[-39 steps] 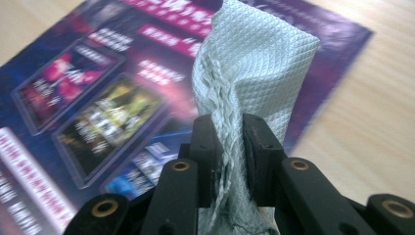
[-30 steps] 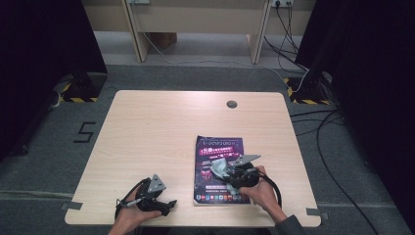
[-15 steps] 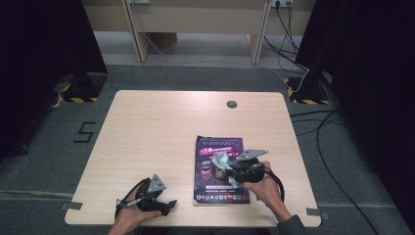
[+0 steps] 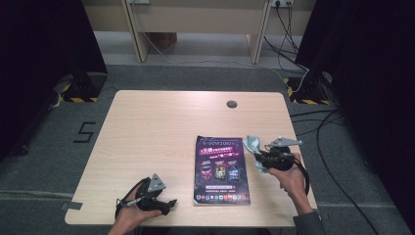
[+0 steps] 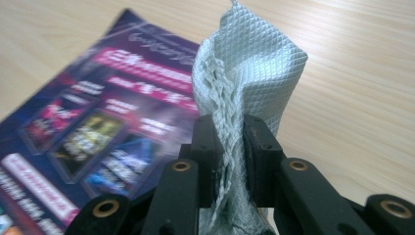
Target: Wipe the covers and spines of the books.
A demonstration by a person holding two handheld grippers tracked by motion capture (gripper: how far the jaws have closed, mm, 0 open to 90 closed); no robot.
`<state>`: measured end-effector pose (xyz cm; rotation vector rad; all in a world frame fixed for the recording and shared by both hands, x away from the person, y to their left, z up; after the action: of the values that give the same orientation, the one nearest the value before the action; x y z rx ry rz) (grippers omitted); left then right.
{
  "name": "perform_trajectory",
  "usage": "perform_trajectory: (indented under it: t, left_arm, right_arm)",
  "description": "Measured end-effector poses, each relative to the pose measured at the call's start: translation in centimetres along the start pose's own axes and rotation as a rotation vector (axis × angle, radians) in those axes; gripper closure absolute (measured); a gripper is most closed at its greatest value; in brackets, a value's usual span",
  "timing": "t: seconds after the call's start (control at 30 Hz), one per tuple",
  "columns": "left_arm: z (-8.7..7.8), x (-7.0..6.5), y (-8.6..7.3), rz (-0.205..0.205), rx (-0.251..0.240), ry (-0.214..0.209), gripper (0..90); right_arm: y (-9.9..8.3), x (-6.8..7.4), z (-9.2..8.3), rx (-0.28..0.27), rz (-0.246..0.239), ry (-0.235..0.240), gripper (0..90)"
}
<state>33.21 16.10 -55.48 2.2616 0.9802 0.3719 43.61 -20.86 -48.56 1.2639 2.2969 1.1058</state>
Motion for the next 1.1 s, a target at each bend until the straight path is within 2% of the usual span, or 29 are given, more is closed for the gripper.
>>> perform_trajectory:
  t: [0.03, 0.17, 0.2, 0.23, 0.27, 0.3, 0.4, 0.5, 0.77, 0.97, 1.03, 1.1]
  left_arm:
    - [0.0, 0.0, 0.0, 0.005, -0.001, 0.002, 19.7]
    - [0.0, 0.0, 0.1, 0.000, -0.005, 0.003, 19.7]
    - [0.0, 0.0, 0.1, 0.000, -0.005, 0.003, 19.8]
    - [0.0, 0.1, 0.1, 0.000, -0.005, 0.004, 19.7]
    - [0.0, 0.1, 0.1, 0.000, -0.005, 0.004, 19.7]
    - [0.0, 0.1, 0.1, -0.001, -0.005, 0.004, 19.8]
    - [0.0, 0.1, 0.1, 0.001, -0.005, 0.005, 19.8]
    - [0.0, 0.1, 0.1, 0.001, -0.005, 0.006, 19.8]
    - [0.0, 0.1, 0.1, -0.001, -0.006, 0.009, 19.9]
    - [0.1, 0.1, 0.1, 0.003, -0.007, 0.007, 19.9]
    - [0.1, 0.1, 0.2, 0.007, -0.011, 0.008, 20.0]
    - [0.1, 0.1, 0.2, 0.006, -0.012, 0.008, 20.0]
  right_arm:
    - [-0.4, -1.4, -0.3, 0.003, 0.022, -0.035, 77.3]
    - [-1.4, -3.9, -0.7, 0.018, 0.064, -0.095, 77.4]
    - [-1.4, -3.9, -0.7, 0.018, 0.064, -0.095, 77.4]
    - [-2.0, -4.8, -0.8, 0.028, 0.082, -0.112, 77.3]
    - [-2.0, -4.8, -0.8, 0.028, 0.082, -0.112, 77.3]
    - [-2.3, -5.6, -0.9, 0.038, 0.099, -0.129, 77.3]
    - [-2.7, -6.3, -1.0, 0.042, 0.111, -0.141, 77.3]
    - [-3.1, -6.7, -0.9, 0.050, 0.131, -0.144, 77.2]
    - [-3.6, -7.3, -0.1, 0.081, 0.120, -0.165, 77.1]
    - [-4.2, -8.0, 0.6, 0.114, 0.131, -0.192, 76.7]
    - [-4.8, -8.4, 1.1, 0.143, 0.125, -0.207, 75.2]
    - [-4.7, -8.4, 1.2, 0.144, 0.131, -0.207, 72.1]
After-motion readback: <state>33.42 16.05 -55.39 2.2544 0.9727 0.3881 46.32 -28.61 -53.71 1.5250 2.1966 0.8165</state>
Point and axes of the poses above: each handheld gripper's, and its own axes: z roughly forward along the jaws, y roughly out of its top, x roughly to its left, the point moved 6 cm from there along z, roughly forward along the jaws, and after that the axes turned 2 degrees about y, right-handed, at the moved point
